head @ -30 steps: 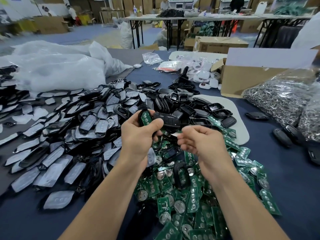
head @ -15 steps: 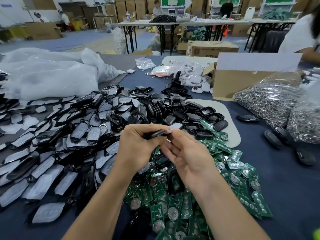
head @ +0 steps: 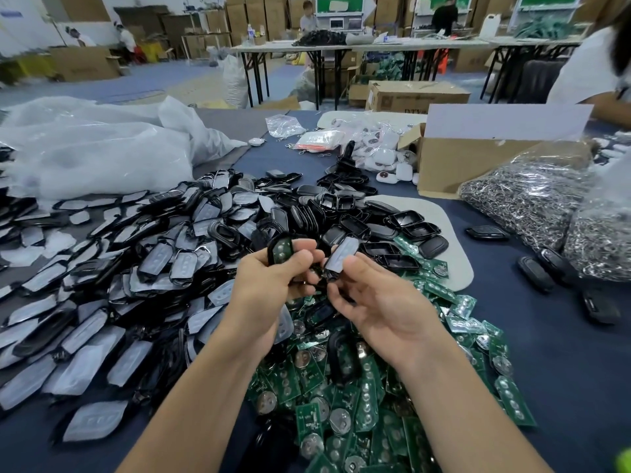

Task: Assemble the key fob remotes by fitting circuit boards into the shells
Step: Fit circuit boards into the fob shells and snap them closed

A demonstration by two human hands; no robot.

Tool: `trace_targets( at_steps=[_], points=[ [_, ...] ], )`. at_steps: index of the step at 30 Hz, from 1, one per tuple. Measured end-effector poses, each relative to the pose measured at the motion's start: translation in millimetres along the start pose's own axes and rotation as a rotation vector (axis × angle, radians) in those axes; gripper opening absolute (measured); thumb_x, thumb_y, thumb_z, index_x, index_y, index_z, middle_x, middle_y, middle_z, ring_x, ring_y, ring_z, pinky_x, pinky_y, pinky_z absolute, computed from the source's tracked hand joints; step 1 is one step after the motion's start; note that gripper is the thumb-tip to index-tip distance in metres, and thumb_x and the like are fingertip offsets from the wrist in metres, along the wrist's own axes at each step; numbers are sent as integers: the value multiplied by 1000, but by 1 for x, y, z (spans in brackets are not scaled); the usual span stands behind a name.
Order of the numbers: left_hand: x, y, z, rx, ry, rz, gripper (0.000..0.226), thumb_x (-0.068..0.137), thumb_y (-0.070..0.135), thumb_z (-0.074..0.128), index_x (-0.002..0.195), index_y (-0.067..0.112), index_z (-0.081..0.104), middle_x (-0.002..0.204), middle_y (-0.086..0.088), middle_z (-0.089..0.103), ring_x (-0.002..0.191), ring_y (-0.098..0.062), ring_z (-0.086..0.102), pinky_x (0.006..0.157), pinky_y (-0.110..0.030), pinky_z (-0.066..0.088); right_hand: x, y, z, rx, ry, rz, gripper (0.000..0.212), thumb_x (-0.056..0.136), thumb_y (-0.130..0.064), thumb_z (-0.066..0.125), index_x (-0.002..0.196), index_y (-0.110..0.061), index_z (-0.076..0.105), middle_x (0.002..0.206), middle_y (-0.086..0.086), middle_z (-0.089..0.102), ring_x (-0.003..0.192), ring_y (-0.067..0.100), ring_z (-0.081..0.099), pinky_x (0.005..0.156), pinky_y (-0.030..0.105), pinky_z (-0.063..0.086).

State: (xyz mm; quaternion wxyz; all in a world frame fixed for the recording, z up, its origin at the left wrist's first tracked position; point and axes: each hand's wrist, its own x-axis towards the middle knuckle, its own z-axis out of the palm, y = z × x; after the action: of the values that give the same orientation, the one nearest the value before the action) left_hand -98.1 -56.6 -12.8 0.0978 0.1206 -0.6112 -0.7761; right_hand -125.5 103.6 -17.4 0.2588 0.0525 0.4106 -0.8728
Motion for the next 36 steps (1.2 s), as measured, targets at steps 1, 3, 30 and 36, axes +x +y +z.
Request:
trace_targets(
  at_steps=[1,3,30,36],
  points=[
    [0,1,1,-5,29,0,11,100,8,66,105,8,76,89,-10,81,55,-10,64,51,-21,53,0,0,0,1,2,4,44,70,-13,81,113,-5,74,105,10,74,93,20,65,89,36,61],
    [0,2,0,7,84,5,17,101,23,67,106,8,74,82,-10,79,46,-11,57,42,-22,46,0,0,-1,-20,-11,11,31,72,-12,81,103,-8,79,101,8,75,87,18,67,90,38,62],
    [4,0,-9,242,30,52,24,88,9,79,106,25,80,54,-5,63,44,-14,50,44,-19,44,2,4,-2,-475,-36,-182,17,90,-6,76,103,-16,81,92,-2,76,87,10,72,81,24,59],
    [1,4,-13,159,-166,-52,16,91,11,76,98,23,85,65,-2,67,47,-7,52,43,-16,41,0,1,-4,-522,-32,-178,20,90,-4,77,110,-7,76,98,17,74,87,19,72,78,28,61]
  ],
)
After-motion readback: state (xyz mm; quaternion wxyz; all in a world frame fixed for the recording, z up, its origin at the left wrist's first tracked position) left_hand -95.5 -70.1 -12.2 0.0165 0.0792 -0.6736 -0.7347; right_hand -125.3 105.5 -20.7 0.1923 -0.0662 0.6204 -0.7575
